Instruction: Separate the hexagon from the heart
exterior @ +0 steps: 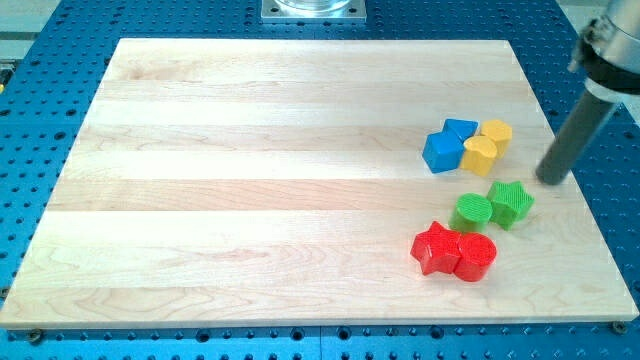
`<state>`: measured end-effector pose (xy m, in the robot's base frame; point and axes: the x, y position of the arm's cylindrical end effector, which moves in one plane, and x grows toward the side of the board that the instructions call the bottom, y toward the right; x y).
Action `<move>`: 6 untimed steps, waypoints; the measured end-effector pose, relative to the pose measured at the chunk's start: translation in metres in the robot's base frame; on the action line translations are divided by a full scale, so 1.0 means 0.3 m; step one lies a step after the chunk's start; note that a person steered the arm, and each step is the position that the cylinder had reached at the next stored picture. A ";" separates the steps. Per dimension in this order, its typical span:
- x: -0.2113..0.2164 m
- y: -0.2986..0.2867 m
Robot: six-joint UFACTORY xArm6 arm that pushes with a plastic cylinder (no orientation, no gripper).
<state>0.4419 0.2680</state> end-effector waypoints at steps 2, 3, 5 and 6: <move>-0.097 -0.200; -0.121 -0.170; -0.361 -0.449; -0.215 -0.467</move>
